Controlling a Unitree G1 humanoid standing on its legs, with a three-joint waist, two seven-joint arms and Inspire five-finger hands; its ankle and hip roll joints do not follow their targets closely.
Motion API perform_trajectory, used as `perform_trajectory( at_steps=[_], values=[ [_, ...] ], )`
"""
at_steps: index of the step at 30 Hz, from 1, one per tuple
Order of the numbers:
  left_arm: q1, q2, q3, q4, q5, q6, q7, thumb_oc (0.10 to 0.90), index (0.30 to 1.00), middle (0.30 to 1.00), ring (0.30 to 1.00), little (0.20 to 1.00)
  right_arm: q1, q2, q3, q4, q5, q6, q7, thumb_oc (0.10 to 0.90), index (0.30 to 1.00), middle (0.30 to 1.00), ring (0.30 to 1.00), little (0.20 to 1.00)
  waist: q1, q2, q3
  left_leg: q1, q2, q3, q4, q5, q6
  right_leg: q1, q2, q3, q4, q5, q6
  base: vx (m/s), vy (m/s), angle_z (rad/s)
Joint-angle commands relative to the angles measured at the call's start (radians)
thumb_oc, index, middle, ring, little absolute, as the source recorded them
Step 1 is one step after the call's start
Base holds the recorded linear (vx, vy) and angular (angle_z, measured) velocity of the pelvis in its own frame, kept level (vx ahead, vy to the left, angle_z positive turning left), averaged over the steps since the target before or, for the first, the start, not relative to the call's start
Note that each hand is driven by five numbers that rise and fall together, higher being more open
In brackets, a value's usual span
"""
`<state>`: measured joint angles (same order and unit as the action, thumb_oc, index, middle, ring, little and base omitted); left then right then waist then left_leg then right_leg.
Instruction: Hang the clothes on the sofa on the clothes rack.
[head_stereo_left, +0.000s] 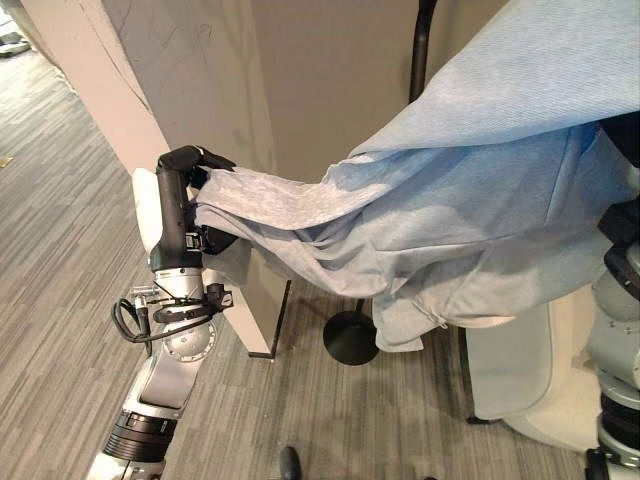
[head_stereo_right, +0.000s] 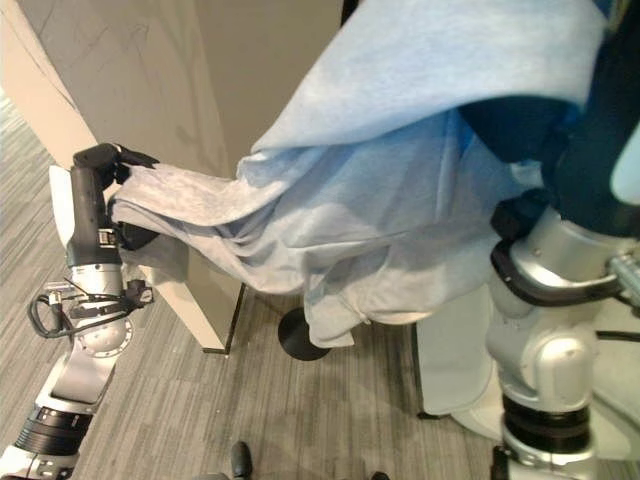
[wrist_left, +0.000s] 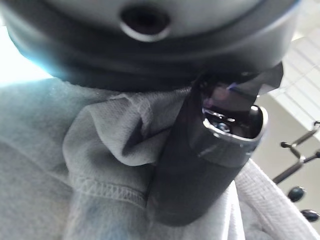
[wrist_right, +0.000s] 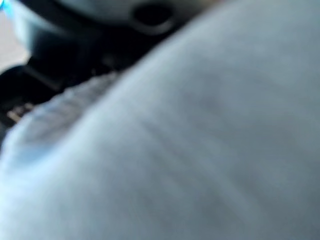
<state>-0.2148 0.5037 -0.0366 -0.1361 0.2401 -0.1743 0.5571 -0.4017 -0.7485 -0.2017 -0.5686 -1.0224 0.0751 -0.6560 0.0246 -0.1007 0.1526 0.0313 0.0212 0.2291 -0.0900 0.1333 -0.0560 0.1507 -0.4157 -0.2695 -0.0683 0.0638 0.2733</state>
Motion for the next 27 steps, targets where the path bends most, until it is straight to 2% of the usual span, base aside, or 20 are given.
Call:
perform_trajectory(
  at_steps=[1,4,5,8,9,11,12,19,21,25,26,27],
  values=[
    [-0.097,0.010,0.044,-0.090,0.044,-0.095,0.023,0.400,0.300,0.300,0.300,0.300,-0.066,-0.059,-0.031,0.020,0.008,0.035,0.020,0.400,0.300,0.300,0.300,0.300,-0.007,0.038,-0.149,0.066,0.133,0.030,0.006,-0.157,-0.033,-0.068,0.090,0.012,0.029,0.016,-0.045,0.06,-0.238,-0.39],
    [-0.131,0.020,0.030,-0.057,0.047,-0.100,0.012,0.400,0.300,0.300,0.300,0.300,-0.078,-0.110,-0.023,0.061,0.031,0.024,0.019,0.400,0.300,0.300,0.300,0.300,-0.014,0.050,-0.155,0.062,0.171,0.037,0.004,-0.138,-0.058,-0.053,0.134,0.002,-0.002,0.003,-0.057,0.04,-0.188,-0.06],
    [-0.161,0.041,0.016,-0.042,0.072,-0.096,-0.004,0.400,0.300,0.300,0.300,0.300,-0.078,-0.147,-0.019,0.087,0.054,0.012,0.024,0.400,0.300,0.300,0.300,0.300,-0.027,0.056,-0.158,0.059,0.189,0.041,0.003,-0.125,-0.069,-0.047,0.153,0.001,-0.016,-0.010,-0.060,0.02,-0.119,-0.05],
    [-0.173,0.038,0.012,-0.032,0.075,-0.098,-0.002,0.400,0.300,0.300,0.300,0.300,-0.087,-0.155,-0.017,0.099,0.060,0.009,0.017,0.400,0.300,0.300,0.300,0.300,-0.029,0.064,-0.156,0.055,0.198,0.035,0.003,-0.123,-0.074,-0.047,0.162,-0.006,-0.016,-0.012,-0.065,0.02,-0.059,0.00],
    [-0.225,0.061,-0.013,0.025,0.104,-0.083,-0.008,0.400,0.300,0.300,0.300,0.300,-0.096,-0.182,0.023,0.151,0.111,-0.014,0.032,0.400,0.300,0.300,0.300,0.300,-0.045,0.079,-0.165,0.061,0.216,0.041,0.003,-0.119,-0.087,-0.042,0.182,-0.009,-0.019,-0.036,-0.066,0.02,-0.075,-0.06],
    [-0.260,0.066,-0.021,0.062,0.116,-0.079,0.007,0.400,0.300,0.300,0.300,0.300,-0.116,-0.195,0.043,0.183,0.128,-0.022,0.031,0.400,0.300,0.300,0.300,0.300,-0.049,0.087,-0.162,0.055,0.222,0.042,0.003,-0.111,-0.090,-0.048,0.190,-0.010,-0.019,-0.034,-0.073,0.01,-0.044,0.02],
    [-0.302,0.099,-0.029,0.112,0.158,-0.060,0.026,0.400,0.300,0.300,0.300,0.300,-0.122,-0.215,0.066,0.222,0.150,-0.033,0.045,0.400,0.300,0.300,0.300,0.300,-0.056,0.094,-0.164,0.056,0.226,0.045,0.003,-0.110,-0.092,-0.051,0.194,-0.008,-0.019,-0.034,-0.076,0.02,-0.003,0.06],
    [-0.463,0.195,-0.050,0.254,0.254,0.009,0.090,0.400,0.300,0.300,0.300,0.300,-0.147,-0.286,0.109,0.322,0.167,-0.031,0.076,0.400,0.300,0.300,0.300,0.300,-0.061,0.099,-0.171,0.061,0.219,0.045,0.003,-0.122,-0.092,-0.047,0.192,-0.006,-0.019,-0.032,-0.072,0.04,0.032,0.01],
    [-0.566,0.248,-0.097,0.317,0.306,0.045,0.107,0.400,0.300,0.300,0.300,0.300,-0.190,-0.350,0.149,0.378,0.173,-0.024,0.104,0.400,0.300,0.300,0.300,0.300,-0.062,0.100,-0.178,0.064,0.211,0.039,0.003,-0.136,-0.093,-0.042,0.187,-0.009,-0.019,-0.033,-0.064,0.04,0.056,0.04],
    [-0.753,0.275,-0.220,0.466,0.337,0.096,0.116,0.400,0.300,0.300,0.300,0.300,-0.364,-0.449,0.328,0.564,0.208,-0.011,0.139,0.400,0.300,0.300,0.300,0.300,-0.058,0.091,-0.178,0.068,0.196,0.039,0.003,-0.140,-0.088,-0.043,0.176,-0.006,-0.018,-0.021,-0.059,0.03,0.051,0.06],
    [-0.838,0.283,-0.279,0.536,0.344,0.128,0.113,0.400,0.300,0.300,0.300,0.300,-0.440,-0.477,0.404,0.631,0.222,-0.004,0.158,0.400,0.300,0.300,0.300,0.300,-0.059,0.090,-0.182,0.077,0.192,0.038,0.003,-0.151,-0.089,-0.039,0.173,-0.005,-0.015,-0.025,-0.054,0.03,0.042,0.10],
    [-0.849,0.283,-0.284,0.546,0.342,0.128,0.116,0.400,0.300,0.300,0.300,0.300,-0.460,-0.478,0.420,0.643,0.225,-0.004,0.154,0.400,0.300,0.300,0.300,0.300,-0.059,0.090,-0.178,0.073,0.191,0.039,0.003,-0.145,-0.088,-0.042,0.172,-0.005,-0.017,-0.020,-0.056,0.04,0.049,0.06]
  ],
)
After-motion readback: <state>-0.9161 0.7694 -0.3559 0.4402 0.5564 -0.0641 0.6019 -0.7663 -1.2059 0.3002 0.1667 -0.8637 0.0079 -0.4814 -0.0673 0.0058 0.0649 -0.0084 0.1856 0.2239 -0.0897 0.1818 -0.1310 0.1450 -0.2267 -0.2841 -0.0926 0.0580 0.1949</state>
